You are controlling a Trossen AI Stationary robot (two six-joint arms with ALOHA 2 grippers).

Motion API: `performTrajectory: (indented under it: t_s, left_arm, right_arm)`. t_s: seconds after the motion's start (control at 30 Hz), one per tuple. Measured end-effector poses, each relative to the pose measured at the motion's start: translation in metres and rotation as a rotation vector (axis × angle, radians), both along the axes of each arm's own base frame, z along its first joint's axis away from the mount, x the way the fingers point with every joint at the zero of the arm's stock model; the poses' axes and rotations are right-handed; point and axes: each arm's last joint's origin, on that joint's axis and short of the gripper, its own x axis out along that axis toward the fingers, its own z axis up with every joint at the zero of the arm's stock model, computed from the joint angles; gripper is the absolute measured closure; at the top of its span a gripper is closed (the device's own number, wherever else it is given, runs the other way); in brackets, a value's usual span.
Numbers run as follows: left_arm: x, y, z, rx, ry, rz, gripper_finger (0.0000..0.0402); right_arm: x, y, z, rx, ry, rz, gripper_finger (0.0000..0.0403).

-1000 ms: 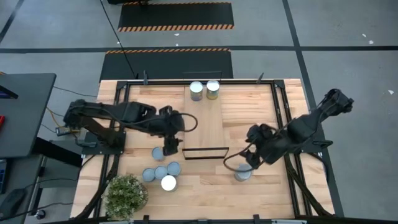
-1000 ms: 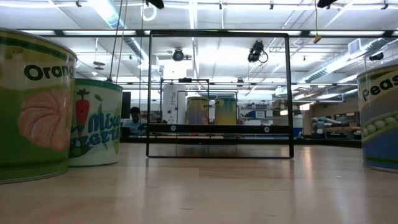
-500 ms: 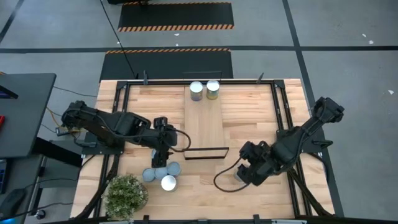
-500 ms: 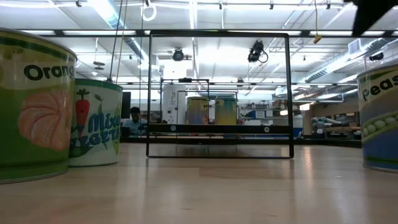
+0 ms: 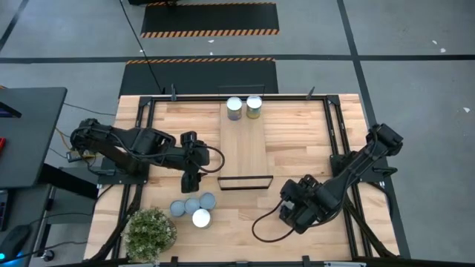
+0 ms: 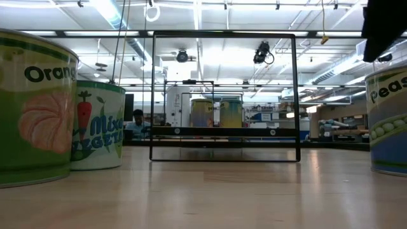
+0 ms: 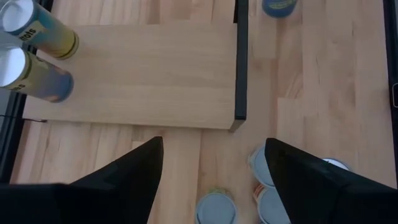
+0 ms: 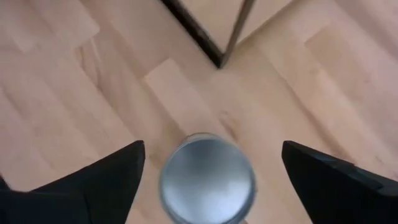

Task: Pick and place cans onto a shelf
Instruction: Put the canned peas on the shelf

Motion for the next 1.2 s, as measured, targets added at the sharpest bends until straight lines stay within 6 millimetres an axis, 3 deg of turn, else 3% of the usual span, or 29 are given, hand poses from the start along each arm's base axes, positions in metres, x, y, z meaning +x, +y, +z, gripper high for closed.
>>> performTrajectory:
  t_s: [0.33, 0.9, 1.2]
  left_arm:
    - [0.0, 0.0, 0.0, 0.019, 0.004, -0.028, 0.0116]
    - [0.0, 0.0, 0.0, 0.021, 0.005, -0.031, 0.0116]
    - [0.001, 0.003, 0.0, 0.025, 0.005, -0.026, 0.0116]
  right_arm:
    - [0.004, -0.002, -0.002, 0.033, 0.024, 0.0, 0.0004]
    - [0.001, -0.009, -0.037, 0.182, 0.108, -0.104, 0.0004]
    - [0.002, -0.01, -0.039, 0.185, 0.113, -0.111, 0.0015]
